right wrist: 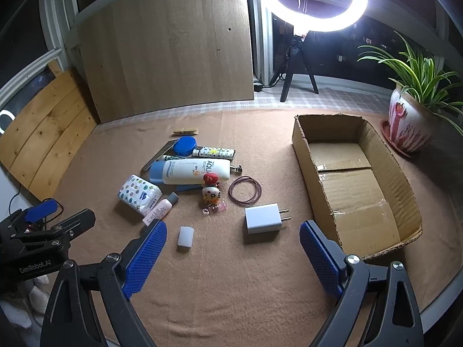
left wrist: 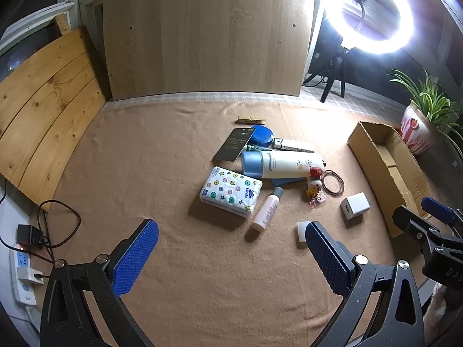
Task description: Organize objects
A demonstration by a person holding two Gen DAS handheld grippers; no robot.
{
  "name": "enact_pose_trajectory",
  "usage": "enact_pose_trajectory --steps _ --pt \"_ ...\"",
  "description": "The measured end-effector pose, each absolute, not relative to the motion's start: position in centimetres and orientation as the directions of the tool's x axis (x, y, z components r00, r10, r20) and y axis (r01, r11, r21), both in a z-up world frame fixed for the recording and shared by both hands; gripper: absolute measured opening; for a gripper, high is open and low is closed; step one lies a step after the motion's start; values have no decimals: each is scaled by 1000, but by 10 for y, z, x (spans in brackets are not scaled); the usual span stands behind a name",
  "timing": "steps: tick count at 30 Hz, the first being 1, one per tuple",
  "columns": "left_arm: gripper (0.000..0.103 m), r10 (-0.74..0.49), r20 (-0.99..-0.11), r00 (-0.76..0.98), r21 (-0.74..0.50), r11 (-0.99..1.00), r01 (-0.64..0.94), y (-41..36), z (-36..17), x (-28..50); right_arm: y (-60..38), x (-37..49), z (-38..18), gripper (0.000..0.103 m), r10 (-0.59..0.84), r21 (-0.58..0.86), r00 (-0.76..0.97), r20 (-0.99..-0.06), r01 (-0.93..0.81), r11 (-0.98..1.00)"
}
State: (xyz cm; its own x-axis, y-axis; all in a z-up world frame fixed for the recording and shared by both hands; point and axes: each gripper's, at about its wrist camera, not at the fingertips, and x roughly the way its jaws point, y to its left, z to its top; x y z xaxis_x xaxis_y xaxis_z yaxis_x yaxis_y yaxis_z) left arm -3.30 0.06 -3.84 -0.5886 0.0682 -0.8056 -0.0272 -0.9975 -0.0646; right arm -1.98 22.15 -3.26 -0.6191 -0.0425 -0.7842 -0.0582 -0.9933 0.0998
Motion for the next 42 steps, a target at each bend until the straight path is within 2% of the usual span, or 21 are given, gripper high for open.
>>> enact_pose_trajectory --steps 17,22,23,25,27,28,32,34,36,42 --pt "102 72 -822 -565 -58 -997 -42 0 -57 -90 229 -88 -44 91 -152 160 -564 -811 37 -986" --pt "100 74 -823 -563 -62 -997 -41 3 -63 -126 235 -127 -59 91 -228 236 -512 -828 51 -971" --pt "99 78 -827 -556 -67 -997 -41 4 -64 -135 236 -136 -64 91 -240 252 -494 -836 44 -967" --pt "95 102 -836 -539 -93 -995 -43 6 -69 -152 237 -153 -76 83 -254 271 -461 -851 29 -962" --pt "89 109 -849 -518 -102 -994 -42 10 -76 -171 239 -170 -88 63 -273 295 -417 -867 12 -956" --pt "87 108 -854 -509 -101 -994 -43 12 -80 -179 241 -177 -93 61 -288 314 -399 -871 0 -949" --pt "76 142 -876 -461 -144 -989 -32 19 -97 -213 246 -198 -108 59 -328 365 -362 -873 -38 -930" --pt "70 144 -883 -446 -148 -989 -25 21 -104 -221 244 -207 -112 55 -332 368 -348 -877 -39 -929" --pt "60 148 -893 -425 -148 -988 -34 25 -112 -228 240 -216 -116 47 -330 363 -329 -885 -44 -931" --pt "40 191 -909 -372 -192 -981 -34 27 -132 -238 230 -228 -128 46 -330 352 -278 -902 -34 -935"
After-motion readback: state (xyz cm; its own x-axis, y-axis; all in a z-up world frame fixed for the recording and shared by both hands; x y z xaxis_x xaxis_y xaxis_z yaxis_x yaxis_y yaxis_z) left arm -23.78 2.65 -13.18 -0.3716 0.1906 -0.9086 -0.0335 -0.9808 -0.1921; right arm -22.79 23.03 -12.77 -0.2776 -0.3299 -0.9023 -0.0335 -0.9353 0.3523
